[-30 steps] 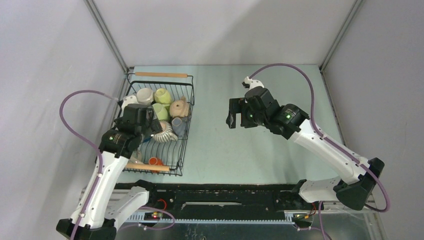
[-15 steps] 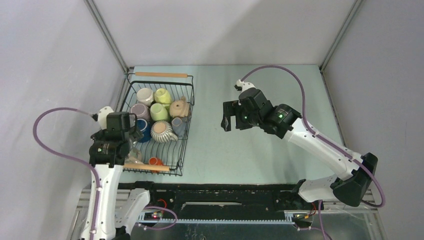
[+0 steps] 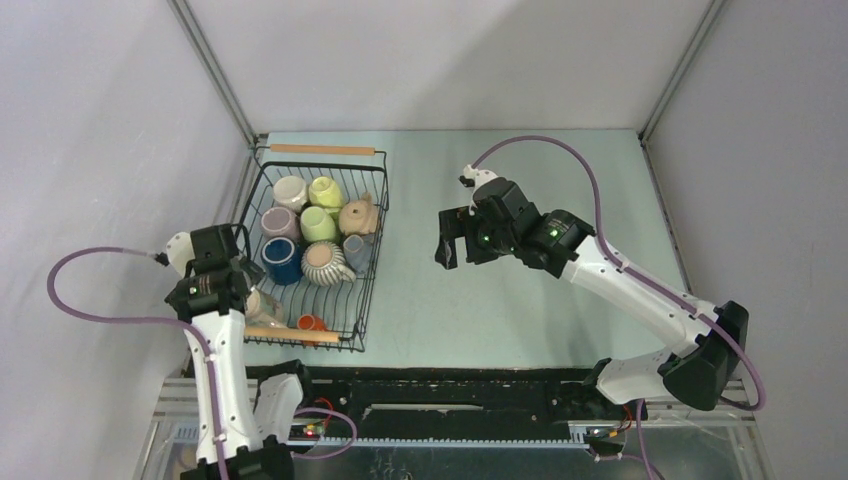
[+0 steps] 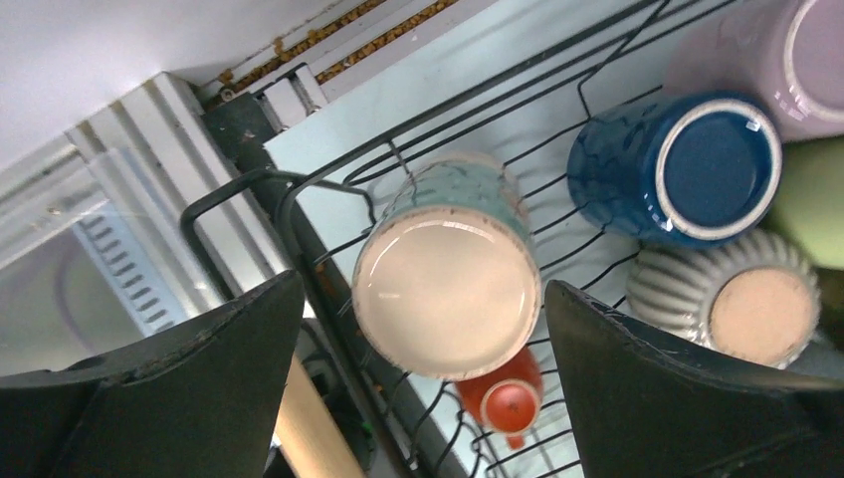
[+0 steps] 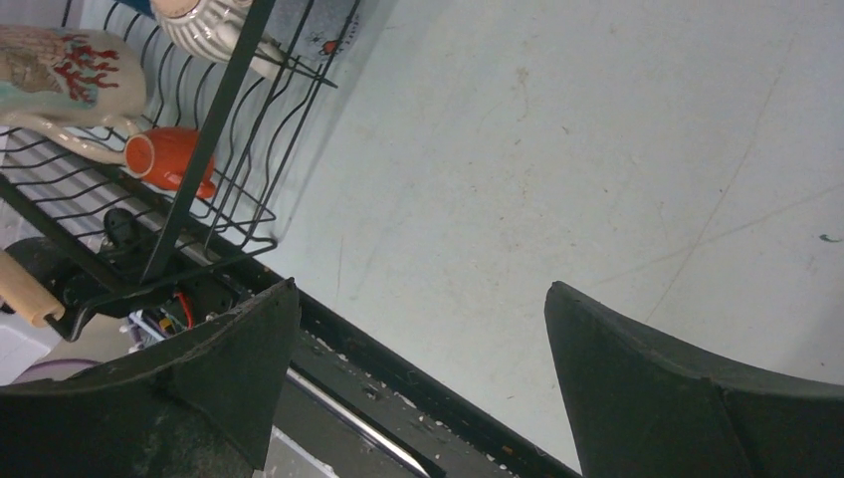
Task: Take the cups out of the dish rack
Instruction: Unload the cup from the dish rack.
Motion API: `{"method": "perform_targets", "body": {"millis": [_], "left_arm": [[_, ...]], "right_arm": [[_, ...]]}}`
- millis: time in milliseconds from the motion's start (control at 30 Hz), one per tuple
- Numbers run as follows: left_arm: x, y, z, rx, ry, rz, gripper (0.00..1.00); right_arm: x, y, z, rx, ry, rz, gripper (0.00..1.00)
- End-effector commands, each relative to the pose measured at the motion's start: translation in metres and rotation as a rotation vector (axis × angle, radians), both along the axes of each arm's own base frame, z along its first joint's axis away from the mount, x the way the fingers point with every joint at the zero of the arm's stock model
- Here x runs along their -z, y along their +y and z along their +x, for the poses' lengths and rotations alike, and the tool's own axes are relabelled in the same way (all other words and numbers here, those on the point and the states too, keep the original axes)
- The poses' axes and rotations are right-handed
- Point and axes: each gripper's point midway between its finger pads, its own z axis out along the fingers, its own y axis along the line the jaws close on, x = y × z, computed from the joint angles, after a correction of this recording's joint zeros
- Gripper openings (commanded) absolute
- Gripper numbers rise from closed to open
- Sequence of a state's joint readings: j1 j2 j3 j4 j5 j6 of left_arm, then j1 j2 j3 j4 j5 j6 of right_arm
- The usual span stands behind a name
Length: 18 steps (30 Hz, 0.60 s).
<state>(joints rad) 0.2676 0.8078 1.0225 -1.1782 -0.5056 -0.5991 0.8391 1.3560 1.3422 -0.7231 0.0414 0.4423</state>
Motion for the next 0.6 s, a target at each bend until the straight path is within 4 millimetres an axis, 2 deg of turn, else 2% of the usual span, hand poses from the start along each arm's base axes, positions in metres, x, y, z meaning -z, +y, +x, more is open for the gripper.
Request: {"method": "perform_targets", "body": {"millis": [0, 333, 567], "left_arm": [[0.026, -0.001, -0.005, -0.105, 0.006, -0.106, 1.00], [0.063, -0.002, 0.006, -0.157, 0.023, -0.213, 1.00], [0.081, -0.006, 0.011, -0.150, 0.052, -0.264, 1.00]], "right_arm": [[-0.003, 0.009, 0.002, -0.064, -0.009, 0.036, 1.00], [0.001, 0.004, 0.004, -0.086, 0.003, 0.041, 1.00], [0.006, 0.003, 0.004, -0.084, 0.008, 0.040, 1.00]]}}
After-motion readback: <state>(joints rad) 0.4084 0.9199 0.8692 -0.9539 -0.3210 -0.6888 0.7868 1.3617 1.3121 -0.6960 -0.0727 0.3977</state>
